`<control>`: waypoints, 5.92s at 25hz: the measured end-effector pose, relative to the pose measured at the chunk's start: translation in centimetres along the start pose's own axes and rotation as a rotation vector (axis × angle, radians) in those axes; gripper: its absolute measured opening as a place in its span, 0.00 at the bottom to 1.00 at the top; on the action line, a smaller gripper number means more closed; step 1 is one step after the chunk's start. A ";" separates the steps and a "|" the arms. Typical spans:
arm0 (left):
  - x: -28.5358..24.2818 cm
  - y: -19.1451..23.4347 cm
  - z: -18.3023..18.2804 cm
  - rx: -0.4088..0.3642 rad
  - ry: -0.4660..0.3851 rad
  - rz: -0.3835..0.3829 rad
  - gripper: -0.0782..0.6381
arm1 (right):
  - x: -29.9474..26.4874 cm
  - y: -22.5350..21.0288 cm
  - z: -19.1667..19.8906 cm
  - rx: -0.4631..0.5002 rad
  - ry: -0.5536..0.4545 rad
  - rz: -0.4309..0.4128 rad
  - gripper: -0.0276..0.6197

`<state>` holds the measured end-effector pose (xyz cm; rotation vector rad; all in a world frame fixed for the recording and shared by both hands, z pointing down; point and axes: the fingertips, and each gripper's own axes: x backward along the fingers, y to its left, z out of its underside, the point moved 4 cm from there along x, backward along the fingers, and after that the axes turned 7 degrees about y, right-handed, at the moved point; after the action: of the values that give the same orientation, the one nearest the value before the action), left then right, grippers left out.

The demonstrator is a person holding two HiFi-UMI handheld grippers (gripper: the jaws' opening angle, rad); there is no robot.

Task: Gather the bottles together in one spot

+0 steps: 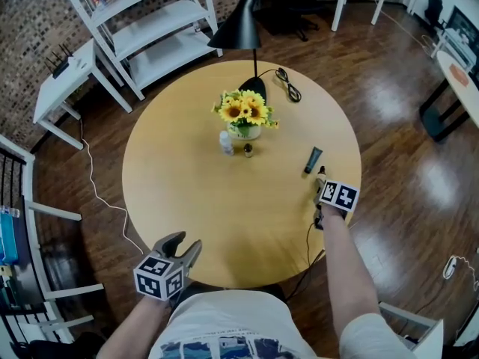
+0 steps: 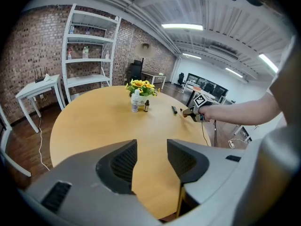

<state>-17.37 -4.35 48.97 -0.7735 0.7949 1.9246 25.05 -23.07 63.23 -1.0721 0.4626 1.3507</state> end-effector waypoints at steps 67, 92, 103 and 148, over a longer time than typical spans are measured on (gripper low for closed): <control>-13.5 3.6 -14.3 -0.147 -0.302 0.053 0.22 | 20.4 13.7 15.7 0.543 -0.161 -0.116 0.42; -24.9 7.0 -14.3 -0.110 -0.360 -0.090 0.24 | 17.1 5.1 13.4 0.579 -0.019 -0.159 0.42; -14.5 3.6 -11.3 -0.129 -0.238 -0.144 0.42 | 17.4 8.4 12.2 0.588 -0.097 -0.253 0.42; 13.3 0.5 14.3 0.094 -0.162 0.151 0.42 | 27.3 21.5 28.7 0.568 -0.163 -0.138 0.42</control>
<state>-26.12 13.07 47.42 -0.5057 0.8577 2.0385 2.65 12.82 47.59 -0.5121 0.5939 1.0801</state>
